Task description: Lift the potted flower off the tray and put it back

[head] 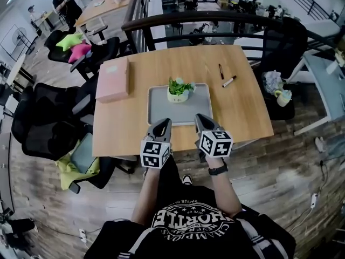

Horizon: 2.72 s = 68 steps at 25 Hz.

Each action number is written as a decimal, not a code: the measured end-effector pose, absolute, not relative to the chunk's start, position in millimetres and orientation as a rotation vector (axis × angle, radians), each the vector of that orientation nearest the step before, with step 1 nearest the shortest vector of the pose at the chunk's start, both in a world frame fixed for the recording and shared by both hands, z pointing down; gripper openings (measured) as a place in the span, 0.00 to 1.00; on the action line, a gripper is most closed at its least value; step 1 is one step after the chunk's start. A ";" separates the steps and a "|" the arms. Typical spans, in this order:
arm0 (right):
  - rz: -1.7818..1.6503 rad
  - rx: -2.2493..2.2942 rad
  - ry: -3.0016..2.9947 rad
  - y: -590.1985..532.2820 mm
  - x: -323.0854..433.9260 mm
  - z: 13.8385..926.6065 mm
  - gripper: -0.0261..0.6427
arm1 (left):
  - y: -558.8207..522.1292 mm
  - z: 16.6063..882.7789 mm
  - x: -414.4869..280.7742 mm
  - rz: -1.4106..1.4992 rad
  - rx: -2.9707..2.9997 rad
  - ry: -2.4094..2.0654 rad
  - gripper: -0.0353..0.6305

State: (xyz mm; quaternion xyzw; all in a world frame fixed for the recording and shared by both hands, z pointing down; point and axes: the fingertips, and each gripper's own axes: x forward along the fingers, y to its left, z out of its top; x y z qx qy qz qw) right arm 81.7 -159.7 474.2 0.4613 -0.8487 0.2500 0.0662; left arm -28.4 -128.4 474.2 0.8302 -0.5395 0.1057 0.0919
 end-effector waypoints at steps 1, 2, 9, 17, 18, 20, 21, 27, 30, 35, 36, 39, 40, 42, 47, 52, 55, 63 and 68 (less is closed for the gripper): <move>0.748 1.400 -2.561 -163.5 83.1 473.0 0.07 | -132.2 473.2 -27.2 0.309 2.477 -1.599 0.08; 0.745 1.407 -2.561 -166.0 84.6 472.5 0.07 | -135.1 473.1 -25.3 0.304 2.487 -1.592 0.08; 0.733 1.400 -2.536 -171.6 76.9 482.6 0.07 | -151.6 490.4 -26.5 0.309 2.491 -1.533 0.08; 0.734 1.420 -2.516 -188.7 76.4 485.1 0.07 | -168.4 494.5 -24.8 0.315 2.507 -1.500 0.08; 0.739 1.416 -2.513 -190.9 74.2 487.6 0.07 | -170.5 497.1 -26.6 0.320 2.503 -1.498 0.08; 0.746 1.407 -2.514 -195.0 69.4 490.7 0.07 | -174.7 500.5 -31.1 0.327 2.496 -1.499 0.08; 0.747 1.405 -2.515 -197.7 67.8 491.3 0.07 | -177.5 501.0 -32.8 0.327 2.494 -1.501 0.08; 0.750 1.401 -2.508 -211.8 68.9 496.2 0.07 | -193.8 508.5 -32.5 0.329 2.480 -1.496 0.08; 0.759 1.413 -2.497 -217.3 72.7 496.7 0.07 | -200.0 509.7 -27.6 0.334 2.483 -1.477 0.08; 0.767 1.445 -2.488 -228.5 81.6 496.5 0.07 | -213.4 509.4 -21.8 0.342 2.497 -1.457 0.08; 0.769 1.452 -2.487 -230.2 83.4 495.9 0.07 | -215.9 509.0 -21.1 0.344 2.500 -1.454 0.08; 0.777 1.482 -2.479 -236.0 91.7 494.4 0.07 | -222.4 506.9 -16.9 0.349 2.513 -1.443 0.08; 0.781 1.492 -2.476 -238.3 94.2 494.5 0.07 | -224.5 506.1 -15.8 0.348 2.519 -1.440 0.08; 0.790 1.503 -2.471 -242.5 96.5 496.1 0.07 | -228.5 505.8 -15.5 0.346 2.530 -1.437 0.08; 0.811 1.507 -2.461 -251.9 94.0 501.5 0.07 | -237.9 509.3 -19.9 0.357 2.528 -1.430 0.08; 0.827 1.494 -2.461 -262.3 85.3 507.5 0.07 | -246.5 516.0 -27.8 0.372 2.515 -1.428 0.08; 0.838 1.489 -2.450 -266.8 83.6 512.8 0.07 | -249.5 520.0 -29.6 0.367 2.516 -1.411 0.08; 0.843 1.496 -2.437 -277.2 81.0 517.2 0.07 | -258.8 525.0 -31.9 0.359 2.528 -1.367 0.08; 0.853 1.508 -2.413 -281.3 86.2 521.7 0.07 | -265.2 532.0 -31.6 0.377 2.510 -1.359 0.08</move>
